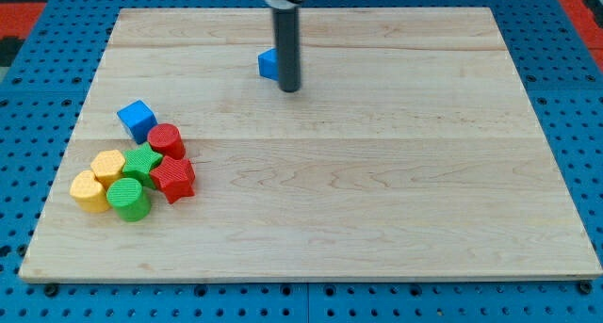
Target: Move the blue triangle towards the blue cube
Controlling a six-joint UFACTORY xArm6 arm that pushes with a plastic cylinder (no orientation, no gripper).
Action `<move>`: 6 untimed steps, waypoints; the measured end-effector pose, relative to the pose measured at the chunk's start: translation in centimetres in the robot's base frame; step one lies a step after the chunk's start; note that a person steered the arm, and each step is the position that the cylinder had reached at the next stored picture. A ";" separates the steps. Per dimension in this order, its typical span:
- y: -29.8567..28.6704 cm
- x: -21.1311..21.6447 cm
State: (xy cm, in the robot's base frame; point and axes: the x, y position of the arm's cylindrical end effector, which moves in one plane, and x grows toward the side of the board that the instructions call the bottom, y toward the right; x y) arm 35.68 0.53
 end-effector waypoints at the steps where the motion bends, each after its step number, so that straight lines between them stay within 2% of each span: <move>1: 4.7 -3.7; 2: 0.8 -5.2; 4: -8.7 -0.2; 5: -7.2 -3.3; 6: -9.2 -3.4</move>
